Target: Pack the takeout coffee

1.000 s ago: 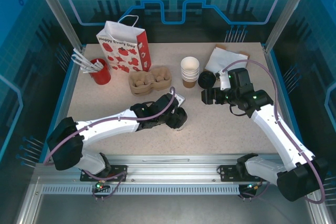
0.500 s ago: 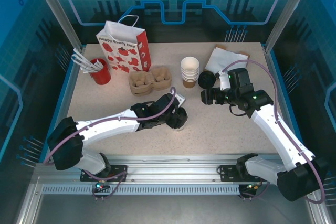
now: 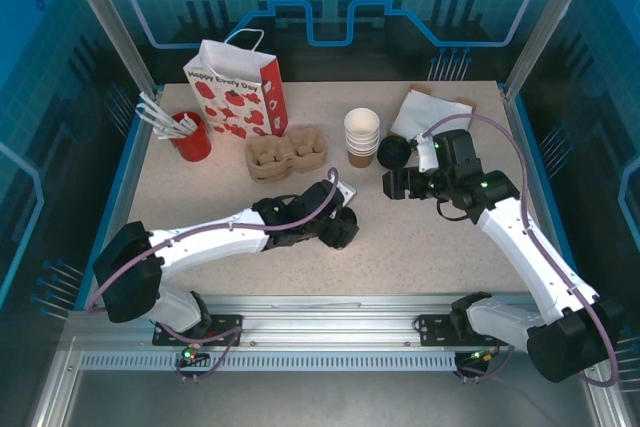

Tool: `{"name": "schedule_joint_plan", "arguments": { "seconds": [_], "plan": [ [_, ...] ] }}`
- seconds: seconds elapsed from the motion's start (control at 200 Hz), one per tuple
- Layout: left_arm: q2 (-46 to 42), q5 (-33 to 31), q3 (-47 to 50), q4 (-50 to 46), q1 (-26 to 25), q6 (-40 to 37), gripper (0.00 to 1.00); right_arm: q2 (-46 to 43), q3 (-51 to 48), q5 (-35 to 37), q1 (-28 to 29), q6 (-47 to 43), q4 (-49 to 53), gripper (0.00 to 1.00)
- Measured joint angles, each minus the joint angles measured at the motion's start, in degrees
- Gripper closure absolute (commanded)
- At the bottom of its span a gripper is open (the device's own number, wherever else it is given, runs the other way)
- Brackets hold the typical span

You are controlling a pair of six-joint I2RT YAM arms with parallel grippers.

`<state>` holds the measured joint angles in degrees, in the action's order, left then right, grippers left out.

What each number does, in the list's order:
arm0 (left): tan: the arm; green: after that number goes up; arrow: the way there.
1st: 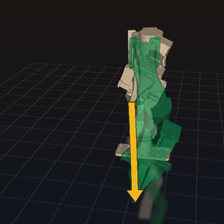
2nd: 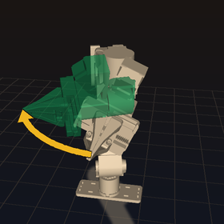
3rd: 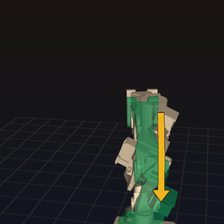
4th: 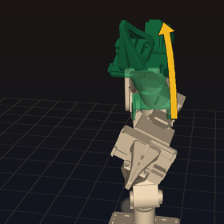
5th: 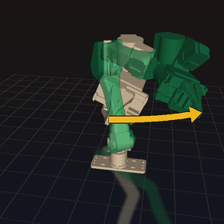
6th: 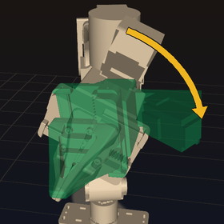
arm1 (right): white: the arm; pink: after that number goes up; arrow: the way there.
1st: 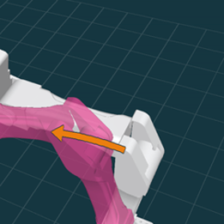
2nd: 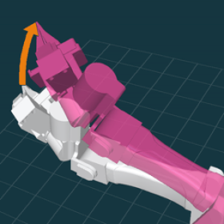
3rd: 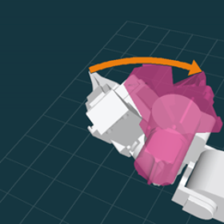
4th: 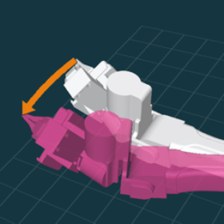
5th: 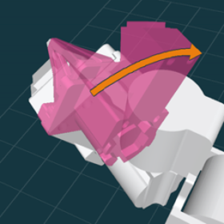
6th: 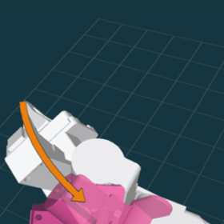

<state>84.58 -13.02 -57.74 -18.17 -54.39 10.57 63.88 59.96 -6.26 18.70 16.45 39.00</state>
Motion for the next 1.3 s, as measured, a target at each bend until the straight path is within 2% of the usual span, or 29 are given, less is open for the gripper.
{"name": "schedule_joint_plan", "arguments": {
  "seconds": [0.12,0.33,0.655,1.121,1.301],
  "plan": [
    [0.2,0.0,0.0,0.0,-0.3,0.0,0.22,0.1,0.0,0.0,0.0,0.0,0.0,0.14],
    [1.0,-0.7,-0.7,-0.8,-0.6,0.0,0.32,0.3,0.0,0.0,0.3,0.0,0.0,0.14],
    [2.3,-2.4,-2.1,-3.1,-1.3,1.6,0.41,0.3,0.0,0.1,0.4,0.0,0.0,0.14],
    [3.2,-6.9,-1.1,-2.3,-3.5,4.5,0.42,3.7,0.3,0.1,0.7,0.0,0.2,0.14],
    [3.1,-7.2,-2.3,-3.1,-3.6,5.0,0.36,3.9,0.6,0.2,1.3,0.0,0.3,0.14]
  ]
}}
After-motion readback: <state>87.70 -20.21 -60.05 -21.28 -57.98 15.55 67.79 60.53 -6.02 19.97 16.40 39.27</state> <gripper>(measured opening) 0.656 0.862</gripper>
